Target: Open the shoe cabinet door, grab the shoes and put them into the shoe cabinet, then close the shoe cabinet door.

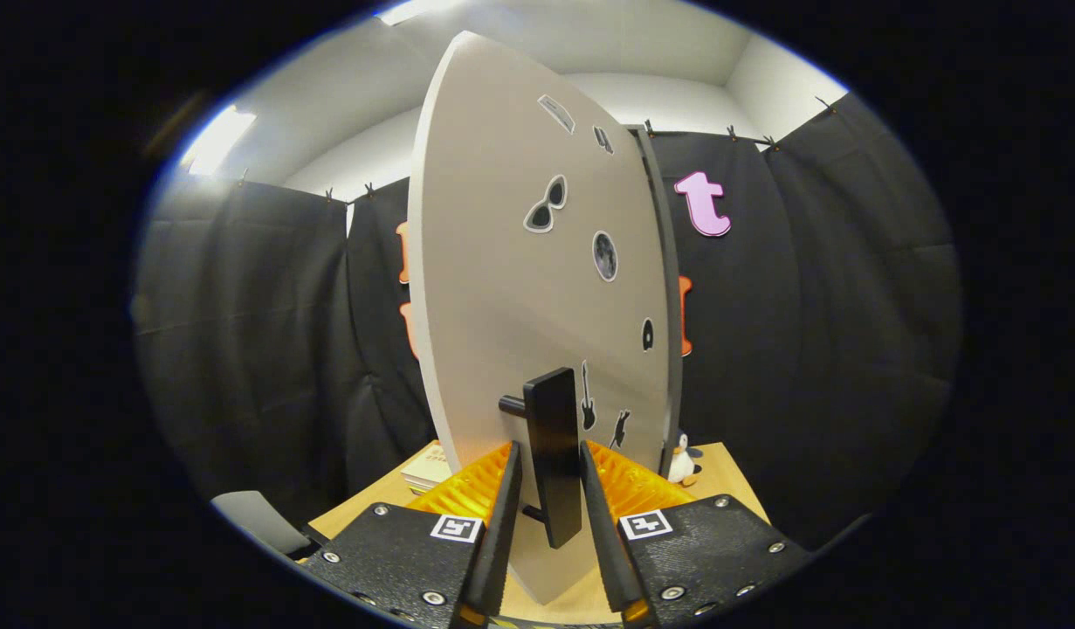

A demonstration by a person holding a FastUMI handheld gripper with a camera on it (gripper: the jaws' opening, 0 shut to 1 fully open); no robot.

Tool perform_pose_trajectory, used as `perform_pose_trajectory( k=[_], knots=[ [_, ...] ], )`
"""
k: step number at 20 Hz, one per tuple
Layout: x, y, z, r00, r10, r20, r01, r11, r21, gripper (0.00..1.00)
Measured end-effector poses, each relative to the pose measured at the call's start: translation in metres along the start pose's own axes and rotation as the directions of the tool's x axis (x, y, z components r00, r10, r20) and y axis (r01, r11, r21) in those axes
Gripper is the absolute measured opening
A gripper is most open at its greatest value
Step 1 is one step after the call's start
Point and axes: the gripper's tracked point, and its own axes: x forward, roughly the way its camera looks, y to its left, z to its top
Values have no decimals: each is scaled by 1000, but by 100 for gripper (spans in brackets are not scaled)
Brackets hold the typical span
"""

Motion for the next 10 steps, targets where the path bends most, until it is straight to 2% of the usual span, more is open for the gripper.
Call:
perform_pose_trajectory(
  k=[5,10],
  knots=[
    [36,31,0,996,83,-9,-83,996,23,44],
    [69,58,2,992,129,-9,-129,992,10,55]
  ],
)
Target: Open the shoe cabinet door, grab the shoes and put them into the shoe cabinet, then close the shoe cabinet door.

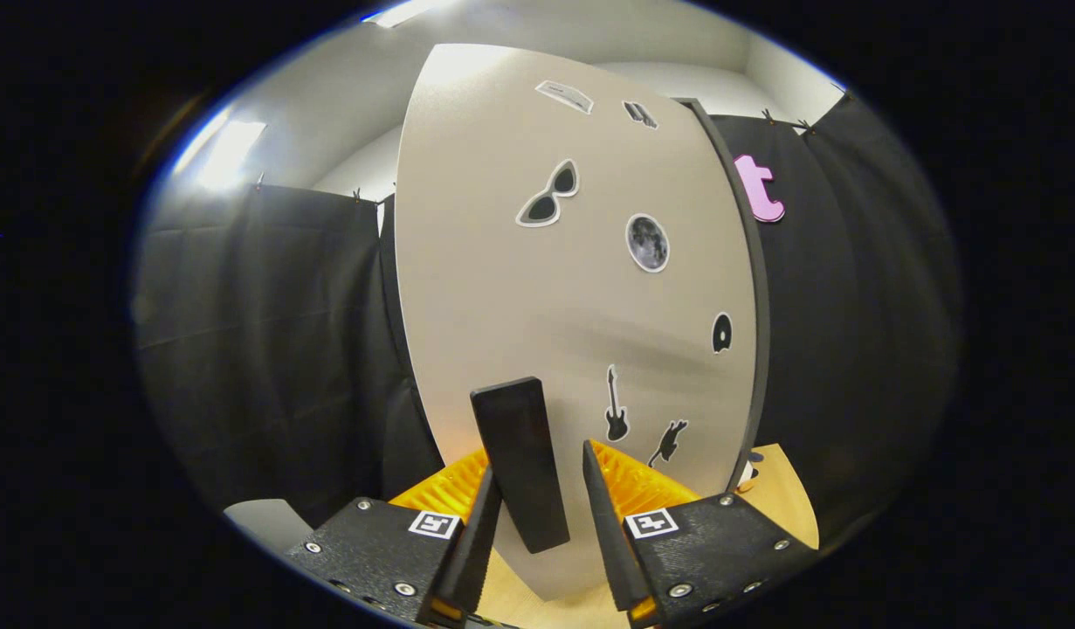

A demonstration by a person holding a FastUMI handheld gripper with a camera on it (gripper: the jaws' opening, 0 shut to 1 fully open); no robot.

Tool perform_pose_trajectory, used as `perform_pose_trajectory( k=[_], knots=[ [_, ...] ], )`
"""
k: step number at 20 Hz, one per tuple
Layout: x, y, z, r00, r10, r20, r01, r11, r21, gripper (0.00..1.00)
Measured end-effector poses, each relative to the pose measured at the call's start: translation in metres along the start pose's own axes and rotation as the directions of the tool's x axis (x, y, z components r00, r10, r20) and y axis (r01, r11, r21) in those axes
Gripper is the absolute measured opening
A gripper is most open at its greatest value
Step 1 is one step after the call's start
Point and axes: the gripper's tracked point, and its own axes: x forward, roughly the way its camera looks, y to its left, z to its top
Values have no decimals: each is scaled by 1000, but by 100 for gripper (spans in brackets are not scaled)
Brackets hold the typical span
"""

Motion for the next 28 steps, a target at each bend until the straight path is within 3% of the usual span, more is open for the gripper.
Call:
perform_pose_trajectory(
  k=[5,13,21,28],
  knots=[
    [37,25,0,999,37,-4,-38,999,-21,56],
    [78,35,5,1000,23,5,-23,998,-66,60],
    [103,34,5,997,-75,34,80,981,-176,70],
    [113,32,4,992,-117,55,123,983,-139,72]
  ],
)
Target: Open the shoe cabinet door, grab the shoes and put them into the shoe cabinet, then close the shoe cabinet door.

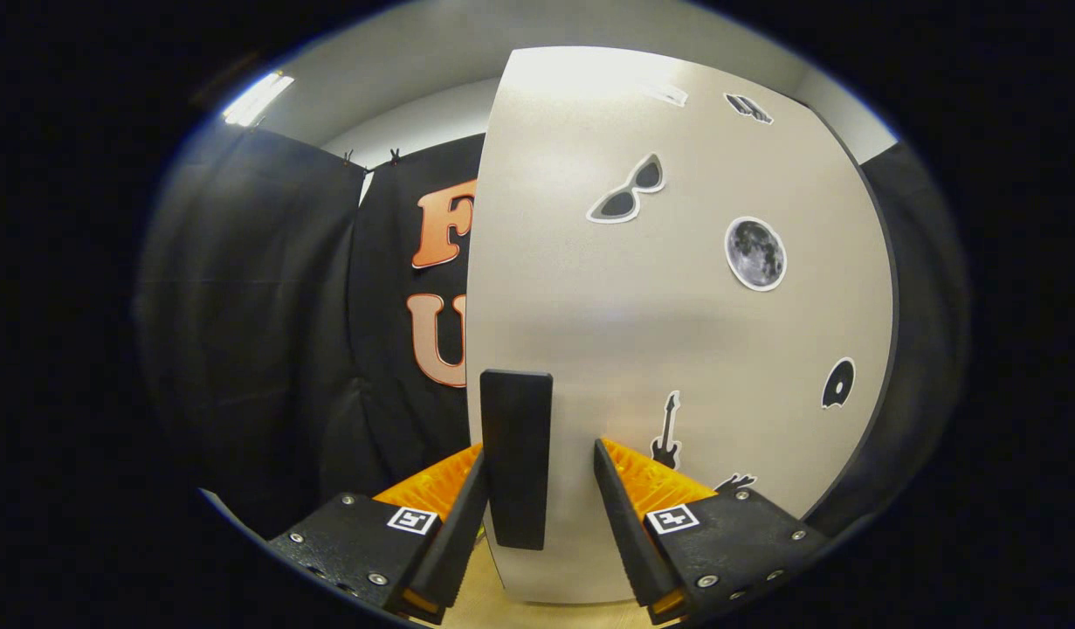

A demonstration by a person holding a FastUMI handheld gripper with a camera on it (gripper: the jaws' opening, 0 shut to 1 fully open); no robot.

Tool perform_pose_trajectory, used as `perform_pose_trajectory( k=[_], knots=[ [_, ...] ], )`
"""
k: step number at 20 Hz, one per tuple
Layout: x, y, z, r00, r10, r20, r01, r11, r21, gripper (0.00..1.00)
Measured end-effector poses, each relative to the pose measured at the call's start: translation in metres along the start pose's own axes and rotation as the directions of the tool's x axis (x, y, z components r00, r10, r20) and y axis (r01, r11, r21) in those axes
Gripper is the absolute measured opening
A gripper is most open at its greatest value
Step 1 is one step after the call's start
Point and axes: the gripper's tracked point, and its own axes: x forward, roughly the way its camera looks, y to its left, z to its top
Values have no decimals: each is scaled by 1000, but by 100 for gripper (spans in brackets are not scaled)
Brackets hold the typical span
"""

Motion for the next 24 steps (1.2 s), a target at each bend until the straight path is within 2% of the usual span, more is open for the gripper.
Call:
perform_pose_trajectory(
  k=[13,16,24],
  knots=[
    [0,1,-3,1000,-18,-3,18,999,48,74],
    [-15,-3,10,999,-19,35,16,996,86,75],
    [-96,-18,16,995,-94,19,94,995,21,76]
  ],
)
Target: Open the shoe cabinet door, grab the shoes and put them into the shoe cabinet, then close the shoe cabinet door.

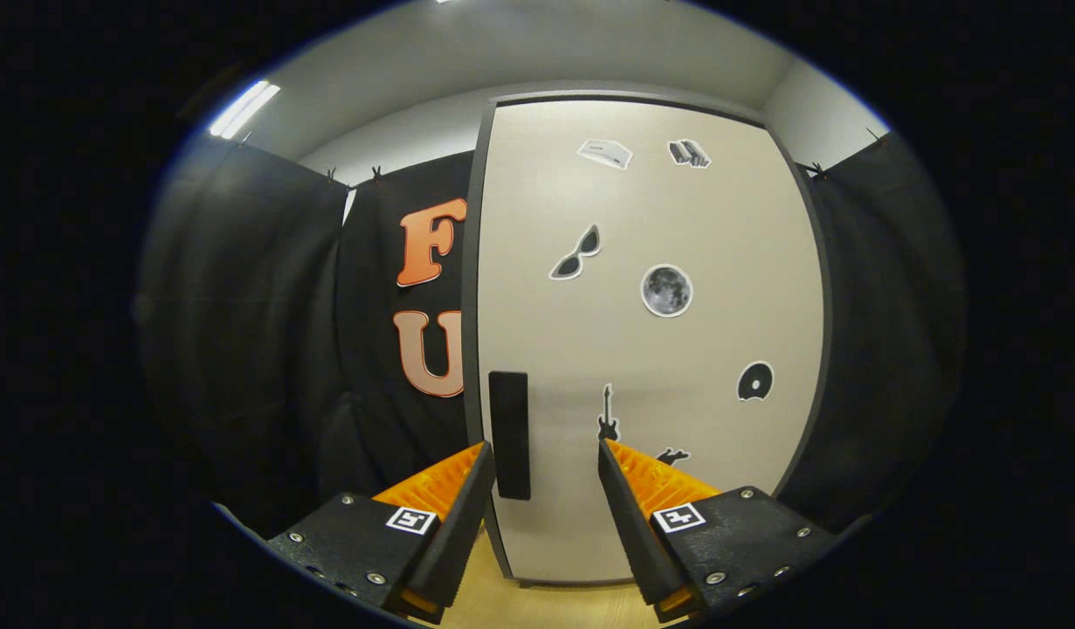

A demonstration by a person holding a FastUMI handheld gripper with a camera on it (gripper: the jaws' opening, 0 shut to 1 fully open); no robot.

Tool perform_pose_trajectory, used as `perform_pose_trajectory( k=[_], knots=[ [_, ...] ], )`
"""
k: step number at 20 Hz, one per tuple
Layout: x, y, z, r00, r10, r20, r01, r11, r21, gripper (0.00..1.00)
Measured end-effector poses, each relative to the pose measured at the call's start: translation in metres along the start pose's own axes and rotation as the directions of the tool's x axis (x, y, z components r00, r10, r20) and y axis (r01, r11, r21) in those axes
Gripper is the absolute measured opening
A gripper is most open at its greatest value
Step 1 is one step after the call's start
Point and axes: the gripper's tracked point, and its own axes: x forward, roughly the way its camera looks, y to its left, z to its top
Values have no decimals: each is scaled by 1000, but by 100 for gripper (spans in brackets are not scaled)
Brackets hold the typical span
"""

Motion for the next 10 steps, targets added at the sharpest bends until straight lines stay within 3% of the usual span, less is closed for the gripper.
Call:
perform_pose_trajectory(
  k=[10],
  knots=[
    [-131,-37,-10,987,-157,-15,157,987,-45,76]
  ],
)
